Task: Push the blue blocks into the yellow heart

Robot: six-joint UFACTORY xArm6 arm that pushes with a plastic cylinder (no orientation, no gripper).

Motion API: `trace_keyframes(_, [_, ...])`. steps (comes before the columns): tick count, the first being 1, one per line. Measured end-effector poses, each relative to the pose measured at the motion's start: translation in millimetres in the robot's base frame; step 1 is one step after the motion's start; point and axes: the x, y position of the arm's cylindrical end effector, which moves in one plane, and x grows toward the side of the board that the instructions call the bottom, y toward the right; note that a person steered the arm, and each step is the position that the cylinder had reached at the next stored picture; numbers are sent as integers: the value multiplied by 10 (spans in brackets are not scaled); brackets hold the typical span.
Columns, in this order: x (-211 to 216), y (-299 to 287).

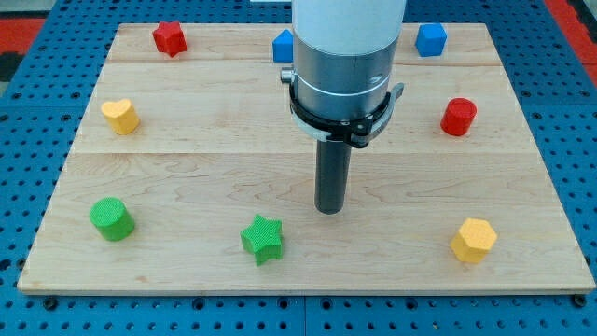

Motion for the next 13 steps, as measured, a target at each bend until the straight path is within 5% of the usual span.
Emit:
trace_keyframes(1, [-3,-5])
trace_keyframes(3, [-946,-376])
trace_keyframes(5, [-2205,787])
trace_keyframes(7, [-2355,1715])
trace_keyframes(8, [-2850,2333])
trace_keyframes(9, [-2975,2213])
trace_keyframes(11, [-2688,514])
trace_keyframes(13, [-2945,1185])
